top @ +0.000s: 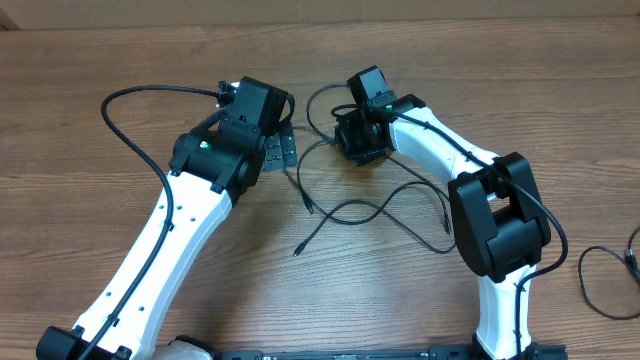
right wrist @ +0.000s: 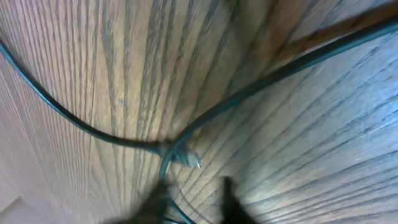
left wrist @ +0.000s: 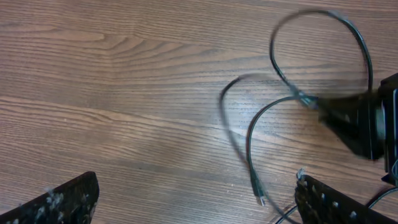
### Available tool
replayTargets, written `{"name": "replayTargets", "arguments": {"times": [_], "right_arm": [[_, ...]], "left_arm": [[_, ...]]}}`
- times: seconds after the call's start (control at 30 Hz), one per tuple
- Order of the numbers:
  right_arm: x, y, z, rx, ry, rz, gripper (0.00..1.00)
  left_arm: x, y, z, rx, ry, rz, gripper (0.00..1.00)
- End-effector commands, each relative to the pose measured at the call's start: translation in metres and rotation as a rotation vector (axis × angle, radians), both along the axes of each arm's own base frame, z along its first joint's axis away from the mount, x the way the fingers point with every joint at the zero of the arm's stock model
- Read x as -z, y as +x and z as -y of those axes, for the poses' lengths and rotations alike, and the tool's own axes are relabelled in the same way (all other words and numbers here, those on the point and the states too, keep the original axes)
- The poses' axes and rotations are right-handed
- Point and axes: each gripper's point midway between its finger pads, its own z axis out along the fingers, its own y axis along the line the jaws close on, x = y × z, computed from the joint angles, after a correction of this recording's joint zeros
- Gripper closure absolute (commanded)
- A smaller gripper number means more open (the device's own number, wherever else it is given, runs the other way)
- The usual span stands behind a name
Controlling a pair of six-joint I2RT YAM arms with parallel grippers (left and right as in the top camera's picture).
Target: Untangle cables
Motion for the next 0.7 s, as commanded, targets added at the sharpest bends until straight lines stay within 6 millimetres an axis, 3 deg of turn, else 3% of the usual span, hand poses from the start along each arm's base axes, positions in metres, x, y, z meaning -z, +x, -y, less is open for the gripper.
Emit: {"name": "replayTargets", "arguments": {"times": [0.0, 0.07, 0.13, 0.27, 0.3, 0.43, 0.47, 0.6, 0.63, 0.67], "right_arm": [[-0.007, 0.004, -0.018, -0.143, 0.058, 0.075, 0.96], [-0.028, 0.015, -0.022, -0.202, 0.059, 0.163, 0.96], [-0.063, 0.029, -0.025, -0.251, 0.045, 0.279, 0.96], [-0.174, 0.045, 0.005, -0.201, -0.091, 0.554, 0.96], [-0.217, 0.043, 0.021, -0.166, -0.147, 0.662, 0.96], [-0.307, 0.026, 0.061, -0.063, -0.249, 0.865, 0.96], [-0.346, 0.012, 0.079, -0.010, -0.284, 0.955, 0.96], [-0.430, -0.023, 0.120, 0.116, -0.349, 1.132, 0.96], [-0.469, -0.039, 0.134, 0.156, -0.349, 1.212, 0.96], [-0.480, -0.044, 0.139, 0.171, -0.342, 1.232, 0.96]], "left_arm": [[-0.007, 0.000, 0.000, -0.010, -0.011, 0.018, 0.00], [-0.007, 0.000, 0.000, -0.010, -0.011, 0.018, 0.00], [-0.007, 0.000, 0.000, -0.010, -0.011, 0.018, 0.00], [-0.007, 0.000, 0.000, -0.010, -0.011, 0.018, 0.00], [-0.007, 0.000, 0.000, -0.010, -0.011, 0.018, 0.00], [-0.007, 0.000, 0.000, -0.010, -0.011, 0.018, 0.00], [-0.007, 0.000, 0.000, -0.010, -0.011, 0.018, 0.00], [-0.007, 0.000, 0.000, -0.010, -0.011, 0.018, 0.00], [-0.007, 0.000, 0.000, -0.010, -0.011, 0.018, 0.00], [-0.007, 0.000, 0.000, -0.010, -0.011, 0.018, 0.00]]}}
